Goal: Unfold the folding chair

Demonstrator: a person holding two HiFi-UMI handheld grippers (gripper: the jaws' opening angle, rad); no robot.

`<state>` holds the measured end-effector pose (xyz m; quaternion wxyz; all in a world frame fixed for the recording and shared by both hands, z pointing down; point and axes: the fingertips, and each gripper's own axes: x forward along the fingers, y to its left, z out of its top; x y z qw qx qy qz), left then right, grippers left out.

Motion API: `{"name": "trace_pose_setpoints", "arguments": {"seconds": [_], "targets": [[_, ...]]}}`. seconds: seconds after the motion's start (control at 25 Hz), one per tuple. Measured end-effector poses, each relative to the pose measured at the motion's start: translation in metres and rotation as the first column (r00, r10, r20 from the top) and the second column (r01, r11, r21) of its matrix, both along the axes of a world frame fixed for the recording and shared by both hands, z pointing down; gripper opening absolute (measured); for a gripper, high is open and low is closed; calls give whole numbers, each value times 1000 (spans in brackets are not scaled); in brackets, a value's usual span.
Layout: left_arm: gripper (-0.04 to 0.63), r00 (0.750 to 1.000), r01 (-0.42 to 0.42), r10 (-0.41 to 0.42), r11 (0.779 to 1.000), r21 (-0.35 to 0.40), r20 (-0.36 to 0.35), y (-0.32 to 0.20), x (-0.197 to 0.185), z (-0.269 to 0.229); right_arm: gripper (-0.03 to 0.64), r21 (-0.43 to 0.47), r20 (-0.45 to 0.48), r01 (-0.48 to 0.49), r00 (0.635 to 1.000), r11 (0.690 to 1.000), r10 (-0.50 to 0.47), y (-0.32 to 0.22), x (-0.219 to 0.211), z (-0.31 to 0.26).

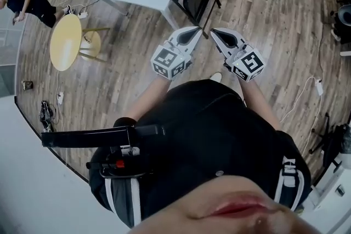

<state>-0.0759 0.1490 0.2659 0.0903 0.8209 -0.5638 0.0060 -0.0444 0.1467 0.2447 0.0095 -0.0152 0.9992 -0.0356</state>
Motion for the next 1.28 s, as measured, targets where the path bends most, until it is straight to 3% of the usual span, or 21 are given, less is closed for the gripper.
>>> {"name": "trace_pose_setpoints", "arguments": {"seconds": [0.24, 0.6, 0.88, 1.28], "targets": [[3, 999, 13, -11, 999, -38, 39, -36, 3, 14, 8, -25, 9, -6, 1000, 1000, 7, -41, -6, 13], [5, 998, 60, -59, 998, -31, 25, -76, -40, 16, 8, -53, -19, 18, 1000, 998, -19, -82, -37, 29], [5, 1000, 25, -24, 999, -25, 14, -115, -106, 26, 8, 8, -61, -9, 998, 1000, 9, -119, -105, 32], [5, 1000, -28, 28, 999, -17, -12, -186, -235, 30, 8, -12, -107, -80, 991, 997, 78, -188, -235, 37]]}}
